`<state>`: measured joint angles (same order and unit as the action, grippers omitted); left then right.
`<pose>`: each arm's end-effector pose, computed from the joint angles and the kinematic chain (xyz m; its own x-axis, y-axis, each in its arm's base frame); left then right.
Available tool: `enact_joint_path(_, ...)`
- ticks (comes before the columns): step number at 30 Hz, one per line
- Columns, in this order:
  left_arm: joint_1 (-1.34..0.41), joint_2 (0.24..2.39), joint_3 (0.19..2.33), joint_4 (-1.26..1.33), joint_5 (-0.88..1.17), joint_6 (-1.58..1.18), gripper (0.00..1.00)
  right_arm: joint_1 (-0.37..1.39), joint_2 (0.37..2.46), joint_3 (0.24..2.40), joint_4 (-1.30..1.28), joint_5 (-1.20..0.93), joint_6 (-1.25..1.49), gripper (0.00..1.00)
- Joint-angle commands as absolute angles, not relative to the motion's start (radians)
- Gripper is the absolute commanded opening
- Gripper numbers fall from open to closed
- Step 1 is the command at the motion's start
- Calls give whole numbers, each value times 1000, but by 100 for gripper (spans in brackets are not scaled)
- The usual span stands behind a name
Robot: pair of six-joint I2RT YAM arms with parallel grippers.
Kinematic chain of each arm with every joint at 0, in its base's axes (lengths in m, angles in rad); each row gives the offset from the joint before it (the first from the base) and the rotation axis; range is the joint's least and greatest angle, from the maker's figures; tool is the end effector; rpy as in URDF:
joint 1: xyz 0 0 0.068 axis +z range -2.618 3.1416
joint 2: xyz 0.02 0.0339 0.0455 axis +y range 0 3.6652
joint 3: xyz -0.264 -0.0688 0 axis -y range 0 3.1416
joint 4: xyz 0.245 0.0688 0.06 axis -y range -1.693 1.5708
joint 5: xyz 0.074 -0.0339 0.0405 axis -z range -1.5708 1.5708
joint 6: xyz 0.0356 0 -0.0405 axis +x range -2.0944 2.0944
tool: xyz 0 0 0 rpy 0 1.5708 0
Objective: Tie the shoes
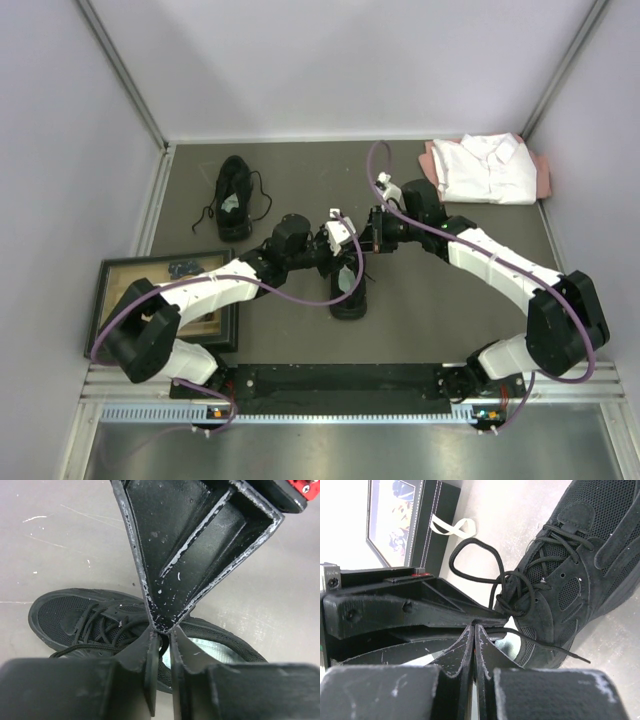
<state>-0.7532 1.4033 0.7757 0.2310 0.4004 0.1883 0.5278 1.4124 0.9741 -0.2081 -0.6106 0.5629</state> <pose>0.2152 -0.2208 0.2373 -0.1098 0.3393 -0.9343 0.9291 0.3689 0.0248 0.2558 0.1728 0.2624 -0.8713 -0.0018 -0.4908 -0.4057 0.5655 0.7180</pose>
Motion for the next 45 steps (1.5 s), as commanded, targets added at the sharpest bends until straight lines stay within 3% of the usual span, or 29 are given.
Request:
enact_joint_path(1, -752, 1394, 790, 258, 393, 202, 13, 523, 1393, 977, -181, -634, 574, 0)
enact_joint_path(11, -747, 1388, 788, 247, 410, 239, 0, 496, 1382, 983, -213, -647, 558, 0)
enact_joint_path(12, -747, 1390, 790, 244, 413, 244, 0, 491, 1382, 989, -228, -647, 552, 2)
enact_joint_path(13, -747, 1388, 790, 241, 414, 250, 0, 486, 1381, 997, -230, -650, 549, 11)
enact_joint_path(16, -746, 1388, 795, 230, 426, 264, 0, 473, 1379, 1029, -268, -658, 506, 24)
enact_joint_path(19, -746, 1387, 796, 224, 439, 284, 0, 472, 1382, 1069, -317, -653, 446, 28)
enact_joint_path(30, -746, 1393, 805, 216, 451, 305, 0, 499, 1436, 1083, -341, -701, 479, 30)
enact_joint_path(45, -746, 1390, 810, 215, 479, 316, 0, 522, 1496, 1077, -275, -755, 543, 23)
